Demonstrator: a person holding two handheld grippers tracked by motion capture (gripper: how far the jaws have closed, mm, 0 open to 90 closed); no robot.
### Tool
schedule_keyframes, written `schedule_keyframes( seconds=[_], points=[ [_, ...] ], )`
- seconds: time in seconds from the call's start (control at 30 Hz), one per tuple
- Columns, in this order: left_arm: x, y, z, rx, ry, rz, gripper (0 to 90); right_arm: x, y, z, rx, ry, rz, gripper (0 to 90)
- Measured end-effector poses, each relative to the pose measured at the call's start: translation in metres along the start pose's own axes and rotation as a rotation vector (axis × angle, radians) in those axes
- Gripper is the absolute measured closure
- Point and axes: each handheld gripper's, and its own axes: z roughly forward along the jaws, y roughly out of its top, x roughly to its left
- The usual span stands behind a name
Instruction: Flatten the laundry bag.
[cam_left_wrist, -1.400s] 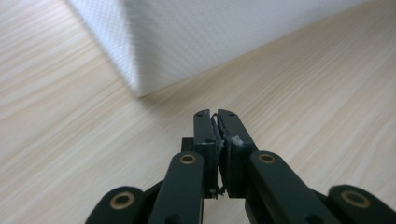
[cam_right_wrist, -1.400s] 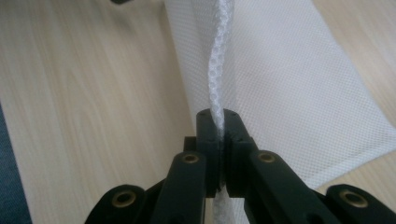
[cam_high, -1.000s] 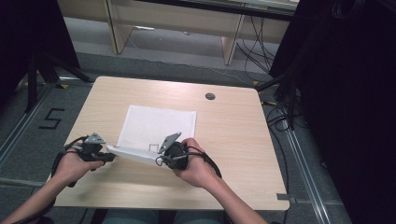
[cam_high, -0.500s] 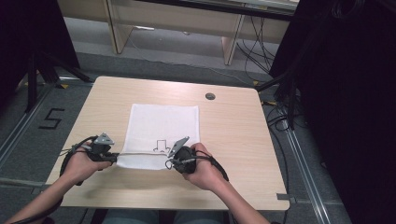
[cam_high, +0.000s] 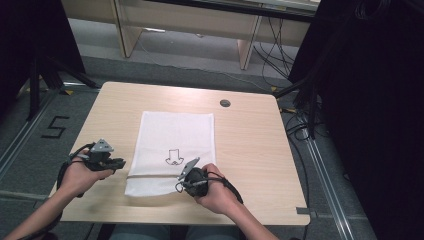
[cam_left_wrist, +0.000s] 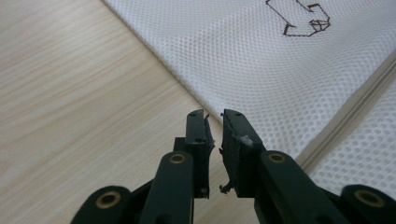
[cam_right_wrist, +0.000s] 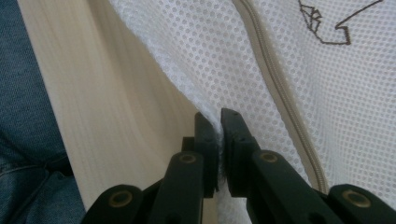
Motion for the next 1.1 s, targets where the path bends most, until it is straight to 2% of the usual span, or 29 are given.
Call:
schedule_keyframes(
  seconds=[0.03, 0.2, 0.23, 0.27, 0.4, 0.5, 0.53, 0.6, 0.67, 0.77, 0.83, 0.9, 0.93, 1.0, 1.1],
  points=[
    [-0.002, 0.001, 0.000, 0.004, 0.000, 0.014, 79.4, 0.000, 0.000, 0.000, 0.000, 0.000, 0.000, 86.3],
    [-0.016, 0.004, 0.005, -0.015, -0.036, 0.030, 77.8, 0.005, -0.003, 0.006, 0.011, 0.014, 0.000, 85.7],
    [-0.019, 0.005, 0.006, -0.013, -0.040, 0.047, 77.5, 0.005, -0.003, 0.008, 0.011, 0.013, -0.013, 85.5],
    [-0.024, 0.006, 0.008, -0.006, -0.059, 0.065, 76.6, 0.008, -0.003, 0.009, 0.017, 0.017, -0.006, 85.4],
    [-0.032, 0.006, 0.013, -0.007, -0.075, 0.060, 75.5, 0.012, -0.003, 0.011, 0.026, 0.025, -0.011, 84.8],
    [-0.036, 0.006, 0.015, 0.003, -0.088, 0.072, 74.6, 0.014, -0.003, 0.011, 0.027, 0.032, -0.018, 83.5],
    [-0.037, 0.006, 0.016, 0.006, -0.095, 0.075, 74.4, 0.017, -0.004, 0.012, 0.029, 0.034, 0.003, 82.5],
    [-0.038, 0.005, 0.017, 0.011, -0.095, 0.071, 74.2, 0.017, -0.004, 0.013, 0.026, 0.045, 0.002, 79.1],
    [-0.038, 0.004, 0.018, 0.016, -0.105, 0.085, 73.6, 0.017, -0.005, 0.013, 0.024, 0.047, 0.014, 74.0],
    [-0.037, 0.003, 0.019, 0.018, -0.106, 0.073, 73.0, 0.021, -0.003, 0.007, 0.023, 0.062, 0.042, 65.3],
    [-0.037, 0.003, 0.019, 0.021, -0.111, 0.061, 72.9, 0.021, -0.003, 0.005, 0.014, 0.063, 0.050, 64.0],
    [-0.037, 0.002, 0.019, 0.022, -0.109, 0.060, 72.8, 0.021, -0.003, -0.001, -0.008, 0.075, 0.077, 60.7],
    [-0.037, 0.002, 0.020, 0.022, -0.112, 0.053, 72.6, 0.019, -0.004, -0.007, -0.035, 0.091, 0.111, 58.4],
    [-0.037, 0.001, 0.020, 0.025, -0.113, 0.056, 72.0, 0.015, -0.006, -0.013, -0.054, 0.109, 0.158, 57.9],
    [-0.038, 0.001, 0.021, 0.022, -0.125, 0.044, 71.7, 0.009, -0.009, -0.018, -0.073, 0.093, 0.169, 57.8]
  ],
)
